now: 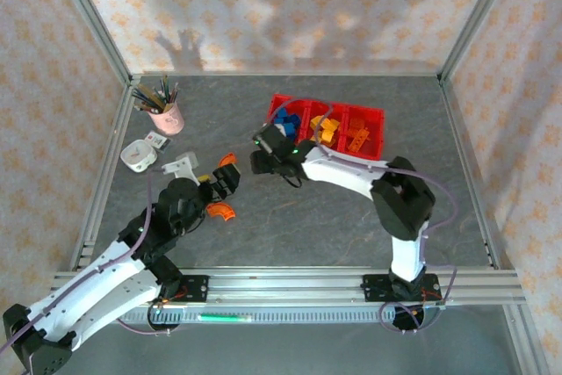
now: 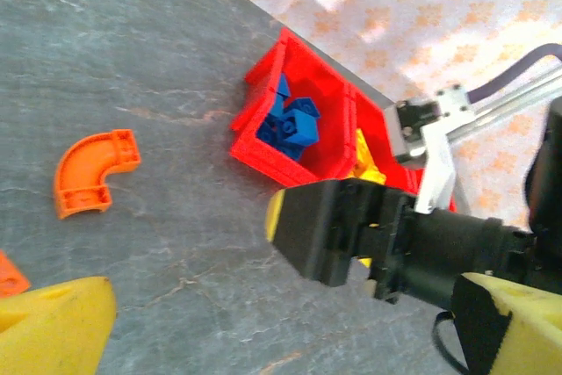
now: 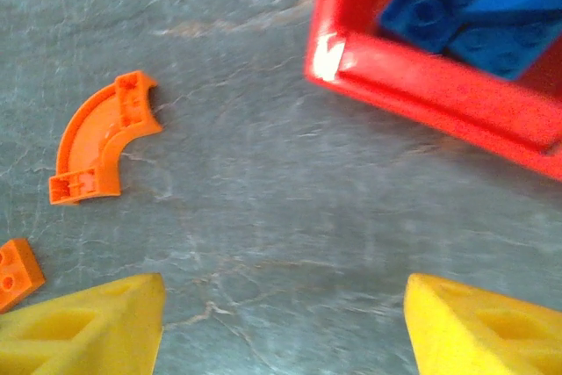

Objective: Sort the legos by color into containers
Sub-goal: Place the lego in the container, then pick up the lego from the middle-left of the table.

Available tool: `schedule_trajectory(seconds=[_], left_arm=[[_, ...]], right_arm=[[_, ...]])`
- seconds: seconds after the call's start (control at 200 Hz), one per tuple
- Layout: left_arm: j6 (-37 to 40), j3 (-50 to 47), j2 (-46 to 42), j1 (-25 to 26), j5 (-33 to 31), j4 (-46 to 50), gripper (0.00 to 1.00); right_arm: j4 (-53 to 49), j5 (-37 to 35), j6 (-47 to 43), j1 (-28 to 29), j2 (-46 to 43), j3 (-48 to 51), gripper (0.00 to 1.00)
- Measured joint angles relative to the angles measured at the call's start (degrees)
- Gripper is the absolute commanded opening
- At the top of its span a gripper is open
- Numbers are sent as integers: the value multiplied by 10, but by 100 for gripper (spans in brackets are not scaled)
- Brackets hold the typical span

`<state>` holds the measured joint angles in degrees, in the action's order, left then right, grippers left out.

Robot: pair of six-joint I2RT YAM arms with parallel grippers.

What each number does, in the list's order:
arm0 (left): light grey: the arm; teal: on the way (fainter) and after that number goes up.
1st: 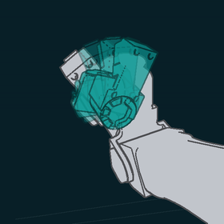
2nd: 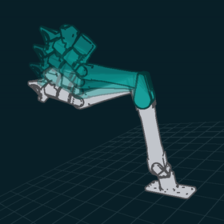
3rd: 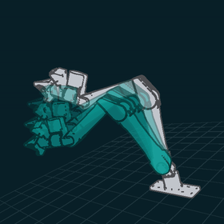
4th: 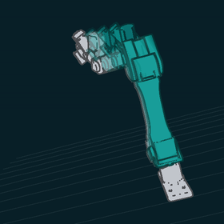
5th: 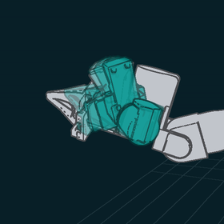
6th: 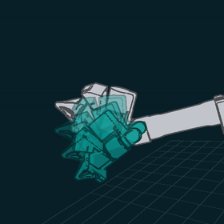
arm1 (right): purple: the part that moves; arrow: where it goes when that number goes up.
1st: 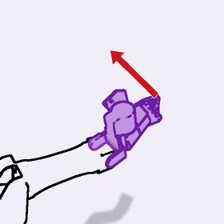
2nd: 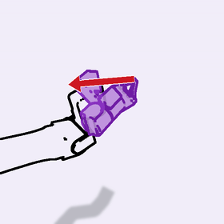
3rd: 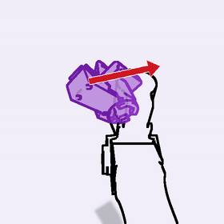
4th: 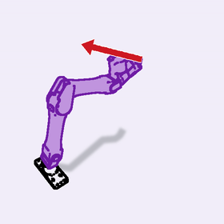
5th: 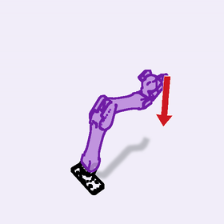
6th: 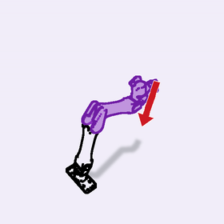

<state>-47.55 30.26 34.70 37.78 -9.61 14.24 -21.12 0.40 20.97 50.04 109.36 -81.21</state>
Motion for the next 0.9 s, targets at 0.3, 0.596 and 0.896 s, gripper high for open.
schedule_trajectory(seconds=[0.3,0.596,0.896], left_arm=[[-24,0,-57,0,-45,89,99],[-41,5,-89,0,-86,154,99],[-45,7,-93,0,-95,165,99]], right_arm=[[10,-21,5,53,111,-94,78],[14,-21,2,72,198,-185,79],[-6,-31,-17,77,279,-280,68]])
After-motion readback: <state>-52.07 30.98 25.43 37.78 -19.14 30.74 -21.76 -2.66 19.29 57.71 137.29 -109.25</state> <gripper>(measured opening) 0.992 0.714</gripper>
